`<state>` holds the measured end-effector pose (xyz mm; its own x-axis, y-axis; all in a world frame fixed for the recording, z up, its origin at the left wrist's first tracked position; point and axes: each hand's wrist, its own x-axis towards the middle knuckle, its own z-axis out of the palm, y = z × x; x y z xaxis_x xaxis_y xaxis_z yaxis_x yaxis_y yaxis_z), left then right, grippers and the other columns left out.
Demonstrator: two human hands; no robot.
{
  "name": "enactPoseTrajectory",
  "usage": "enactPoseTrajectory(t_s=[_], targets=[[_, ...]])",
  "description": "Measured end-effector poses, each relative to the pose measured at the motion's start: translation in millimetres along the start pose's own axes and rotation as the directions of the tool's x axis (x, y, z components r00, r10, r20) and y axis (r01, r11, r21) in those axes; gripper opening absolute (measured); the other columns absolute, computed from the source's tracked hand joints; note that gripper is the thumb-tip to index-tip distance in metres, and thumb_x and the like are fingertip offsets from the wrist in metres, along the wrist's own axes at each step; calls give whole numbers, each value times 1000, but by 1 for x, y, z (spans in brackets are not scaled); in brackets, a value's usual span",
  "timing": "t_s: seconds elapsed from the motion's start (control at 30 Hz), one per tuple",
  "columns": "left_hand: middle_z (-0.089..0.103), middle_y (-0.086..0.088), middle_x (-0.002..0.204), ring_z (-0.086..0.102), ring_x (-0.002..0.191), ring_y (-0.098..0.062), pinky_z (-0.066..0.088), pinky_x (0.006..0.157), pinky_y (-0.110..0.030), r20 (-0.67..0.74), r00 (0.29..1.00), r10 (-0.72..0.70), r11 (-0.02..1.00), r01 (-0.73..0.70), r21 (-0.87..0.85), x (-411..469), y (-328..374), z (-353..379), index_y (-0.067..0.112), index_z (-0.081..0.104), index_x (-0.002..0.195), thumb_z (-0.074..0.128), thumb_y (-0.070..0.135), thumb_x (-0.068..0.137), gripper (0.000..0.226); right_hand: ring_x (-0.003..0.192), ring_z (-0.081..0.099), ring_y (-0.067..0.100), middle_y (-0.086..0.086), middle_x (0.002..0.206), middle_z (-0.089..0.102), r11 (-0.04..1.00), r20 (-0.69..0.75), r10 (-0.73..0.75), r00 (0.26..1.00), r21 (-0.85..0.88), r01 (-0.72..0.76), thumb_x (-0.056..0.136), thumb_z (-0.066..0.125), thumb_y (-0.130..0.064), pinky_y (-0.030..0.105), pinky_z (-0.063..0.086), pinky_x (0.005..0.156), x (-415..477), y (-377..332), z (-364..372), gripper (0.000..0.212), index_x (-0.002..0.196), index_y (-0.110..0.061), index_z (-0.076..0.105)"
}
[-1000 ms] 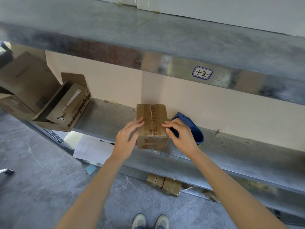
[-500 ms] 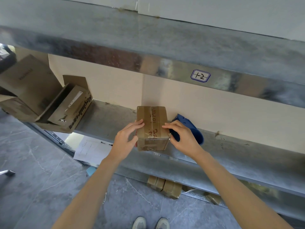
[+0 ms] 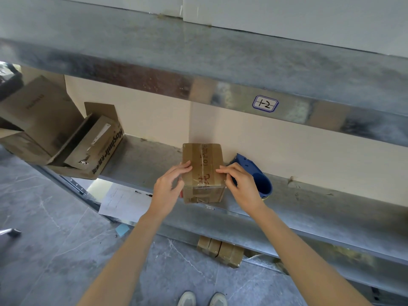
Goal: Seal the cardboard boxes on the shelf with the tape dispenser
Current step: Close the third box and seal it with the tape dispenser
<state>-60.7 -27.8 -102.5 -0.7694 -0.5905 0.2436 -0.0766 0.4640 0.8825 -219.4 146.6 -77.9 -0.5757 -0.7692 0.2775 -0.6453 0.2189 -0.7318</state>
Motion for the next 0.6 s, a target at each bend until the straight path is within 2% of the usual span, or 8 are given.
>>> enactPoseTrajectory(t_s=[0.13,0.23,0.33,0.4,0.47,0.53,0.6], targets=[[64,10,131,53,127,1,43,112,-35,-45,999,19,999,-17,31,0,2,4,15,70,121,54,-5,95,37,100,59,3,-2,106,62,999,-21,-1,1000,-39,0,94,59,1,11,44,90,1,-2,2,25,112,-11,71],[65,10,129,55,126,-1,45,110,-38,-62,998,20,1000,-19,24,-1,1,6,16,71,119,59,-1,94,32,95,60,2,-7,100,61,999,-54,30,998,-38,-32,91,65,-4,11,45,86,4,-3,7,17,105,-12,72],[64,12,130,54,127,-1,46,109,-43,-52,999,17,1000,-16,11,-1,2,6,18,71,119,61,2,94,31,97,60,2,-15,97,57,997,-58,63,996,-32,-64,88,72,-18,14,47,85,8,-7,9,11,99,-14,71],[63,15,131,53,128,1,45,110,-44,-16,1000,5,1000,-5,8,-1,2,2,21,70,120,64,8,95,29,103,57,-2,-17,101,56,994,24,111,994,-9,-111,84,76,-36,11,43,88,9,-8,2,29,105,-17,70],[61,19,134,51,130,0,42,112,-45,51,998,-28,999,28,-17,2,4,-5,26,69,123,68,22,94,29,110,51,-10,-19,110,55,990,173,135,976,21,-140,73,75,-52,8,37,94,8,-5,-10,52,116,-23,68],[57,23,137,48,132,2,39,114,-41,131,990,-51,999,50,13,4,7,-14,30,66,127,74,43,85,45,115,44,-18,-23,115,53,994,286,103,953,17,-112,66,76,-52,6,31,100,7,2,-20,64,124,-28,64],[54,24,139,47,132,4,39,115,-37,187,981,-44,996,29,82,7,7,-21,30,63,132,82,51,71,67,118,43,-16,-29,117,49,997,328,78,941,-27,-73,65,77,-47,12,30,106,11,7,-24,68,128,-29,62]])
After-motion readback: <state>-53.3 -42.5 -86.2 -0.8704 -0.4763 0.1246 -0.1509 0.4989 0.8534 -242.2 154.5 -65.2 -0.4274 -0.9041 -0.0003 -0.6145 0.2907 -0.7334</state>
